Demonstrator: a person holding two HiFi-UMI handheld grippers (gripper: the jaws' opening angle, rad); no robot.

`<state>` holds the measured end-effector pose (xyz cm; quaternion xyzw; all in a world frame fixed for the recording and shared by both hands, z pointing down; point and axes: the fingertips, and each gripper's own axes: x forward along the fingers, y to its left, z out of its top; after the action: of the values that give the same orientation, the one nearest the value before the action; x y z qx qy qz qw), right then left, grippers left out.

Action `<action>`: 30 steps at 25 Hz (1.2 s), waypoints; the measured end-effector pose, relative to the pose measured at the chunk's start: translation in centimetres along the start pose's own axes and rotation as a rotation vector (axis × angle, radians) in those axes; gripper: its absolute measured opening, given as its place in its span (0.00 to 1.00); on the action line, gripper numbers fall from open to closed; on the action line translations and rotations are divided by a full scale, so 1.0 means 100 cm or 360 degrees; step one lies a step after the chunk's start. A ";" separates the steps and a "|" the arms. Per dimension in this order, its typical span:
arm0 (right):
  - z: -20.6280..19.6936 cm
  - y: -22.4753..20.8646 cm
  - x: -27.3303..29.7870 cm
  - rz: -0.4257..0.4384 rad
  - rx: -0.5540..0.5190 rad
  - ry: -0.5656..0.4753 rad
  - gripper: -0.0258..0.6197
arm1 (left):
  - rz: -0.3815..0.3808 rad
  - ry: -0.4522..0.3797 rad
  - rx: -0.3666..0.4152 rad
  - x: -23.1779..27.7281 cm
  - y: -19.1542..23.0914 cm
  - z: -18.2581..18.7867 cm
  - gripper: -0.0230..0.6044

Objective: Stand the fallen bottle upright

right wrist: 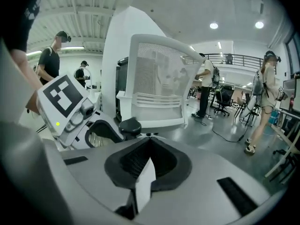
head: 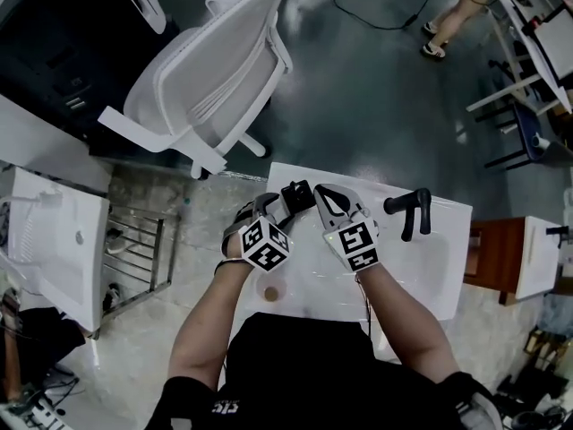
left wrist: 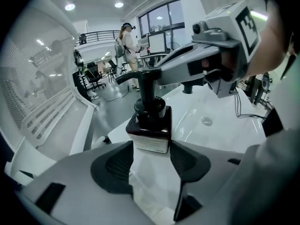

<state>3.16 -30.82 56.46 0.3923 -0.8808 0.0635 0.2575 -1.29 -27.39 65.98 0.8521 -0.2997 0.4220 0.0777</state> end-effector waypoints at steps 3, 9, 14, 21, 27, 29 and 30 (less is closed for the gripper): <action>-0.009 0.003 -0.016 -0.0025 0.0030 0.0037 0.06 | 0.0054 0.0005 -0.0073 0.002 0.009 0.001 0.42; -0.013 0.022 -0.071 -0.0064 0.0220 0.0019 0.06 | 0.0025 -0.0085 -0.0109 -0.023 -0.004 0.011 0.46; -0.005 0.031 -0.124 -0.0140 0.0338 -0.0066 0.06 | 0.0059 -0.0245 -0.0266 -0.074 -0.009 0.017 0.46; 0.035 0.043 -0.168 -0.0114 0.0411 -0.0233 0.06 | 0.0038 -0.0484 -0.0470 -0.148 -0.015 0.038 0.37; 0.074 0.025 -0.221 -0.0112 0.0309 -0.0423 0.06 | 0.0060 -0.0678 -0.0444 -0.192 -0.034 0.096 0.29; 0.082 0.012 -0.248 -0.0133 0.0312 -0.0470 0.06 | 0.0073 -0.0733 -0.0442 -0.205 -0.043 0.119 0.26; 0.086 0.005 -0.262 -0.0142 0.0319 -0.0497 0.06 | 0.0083 -0.0758 -0.0448 -0.210 -0.048 0.131 0.25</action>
<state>14.01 -15.87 35.92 0.4598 -0.8810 0.0777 0.0798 0.52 -19.21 42.21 0.9001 -0.3870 0.1658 0.1119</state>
